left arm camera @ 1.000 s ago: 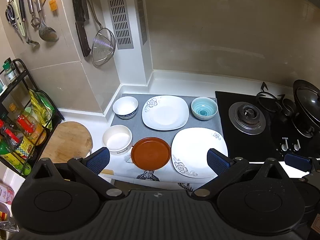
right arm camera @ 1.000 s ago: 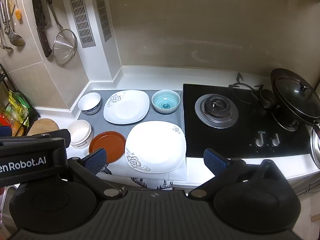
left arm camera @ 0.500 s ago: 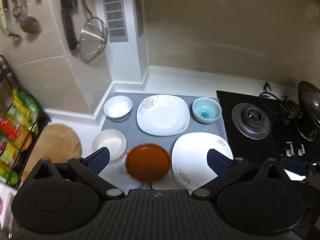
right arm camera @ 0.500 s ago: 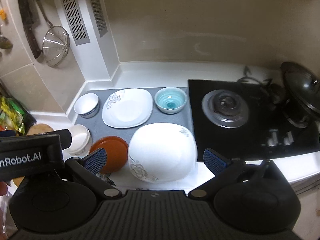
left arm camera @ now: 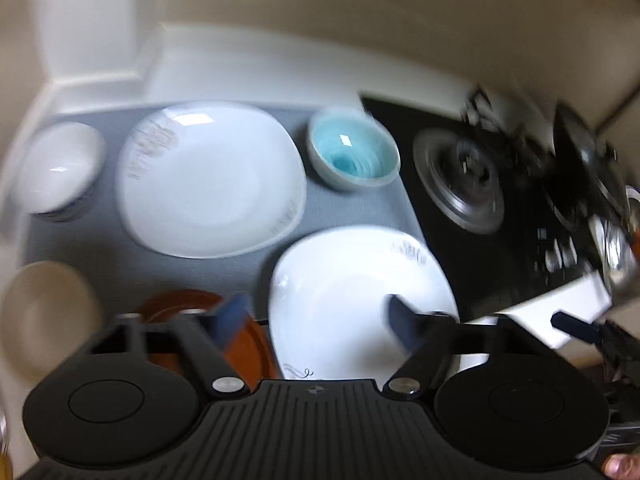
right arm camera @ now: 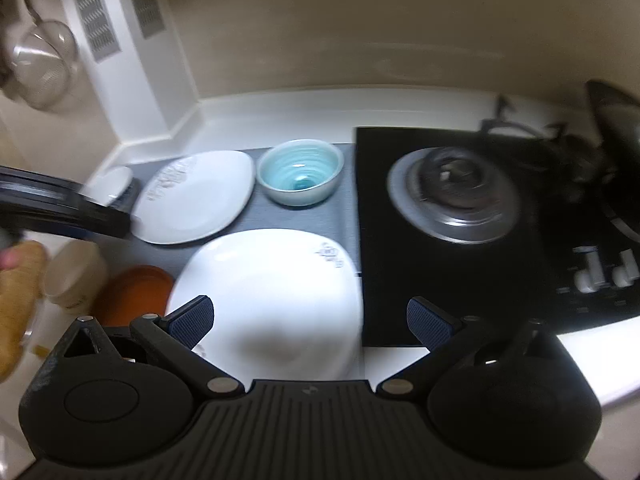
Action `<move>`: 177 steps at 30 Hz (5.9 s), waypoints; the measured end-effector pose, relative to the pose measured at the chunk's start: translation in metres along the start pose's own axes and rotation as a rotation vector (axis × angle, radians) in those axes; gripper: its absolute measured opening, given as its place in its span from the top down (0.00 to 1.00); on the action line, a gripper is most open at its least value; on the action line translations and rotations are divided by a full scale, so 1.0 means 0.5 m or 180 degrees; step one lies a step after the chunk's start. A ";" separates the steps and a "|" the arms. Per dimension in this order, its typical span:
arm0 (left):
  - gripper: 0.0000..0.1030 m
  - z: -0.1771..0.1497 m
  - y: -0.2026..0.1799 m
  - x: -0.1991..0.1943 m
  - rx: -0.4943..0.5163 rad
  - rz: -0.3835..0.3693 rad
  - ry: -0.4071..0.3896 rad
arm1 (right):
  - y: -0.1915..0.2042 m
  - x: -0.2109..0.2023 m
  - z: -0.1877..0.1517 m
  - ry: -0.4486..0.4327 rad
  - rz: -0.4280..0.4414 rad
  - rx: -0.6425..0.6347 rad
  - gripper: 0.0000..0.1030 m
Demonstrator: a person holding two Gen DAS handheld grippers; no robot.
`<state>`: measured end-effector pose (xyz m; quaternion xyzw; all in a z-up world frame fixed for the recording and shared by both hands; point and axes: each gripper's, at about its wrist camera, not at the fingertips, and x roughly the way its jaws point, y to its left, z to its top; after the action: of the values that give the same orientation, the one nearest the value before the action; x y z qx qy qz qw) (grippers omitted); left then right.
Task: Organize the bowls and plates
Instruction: 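Reach both grippers to the rim of the square white plate and close them, then lift the square white plate with both grippers toward the other square plate, then lower the plate onto the other square plate and open both grippers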
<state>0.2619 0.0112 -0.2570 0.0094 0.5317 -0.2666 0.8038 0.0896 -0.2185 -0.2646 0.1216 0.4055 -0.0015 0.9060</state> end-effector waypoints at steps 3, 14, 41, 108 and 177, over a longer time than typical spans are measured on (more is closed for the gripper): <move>0.48 0.012 0.016 0.077 0.0015 0.0047 0.0161 | -0.044 0.022 -0.002 0.0121 0.0369 0.0205 0.00; 0.69 0.023 0.024 0.223 0.0003 0.0390 0.0620 | -0.183 0.183 0.026 0.0467 0.0929 0.0182 0.54; 0.68 0.022 -0.031 0.260 -0.0564 0.0225 0.0707 | -0.293 0.246 0.032 0.0631 0.0854 0.0445 0.92; 0.77 -0.030 -0.051 0.097 -0.1113 0.0458 0.0310 | -0.298 0.248 0.005 0.0736 0.1724 0.1173 0.81; 0.74 0.123 0.381 0.124 -0.1435 0.0005 0.0465 | 0.060 0.546 0.188 0.0389 0.0918 0.1086 0.87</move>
<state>0.4156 0.1302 -0.3347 -0.1506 0.6346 -0.1391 0.7452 0.3449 -0.1841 -0.3985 0.3296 0.4319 0.0668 0.8369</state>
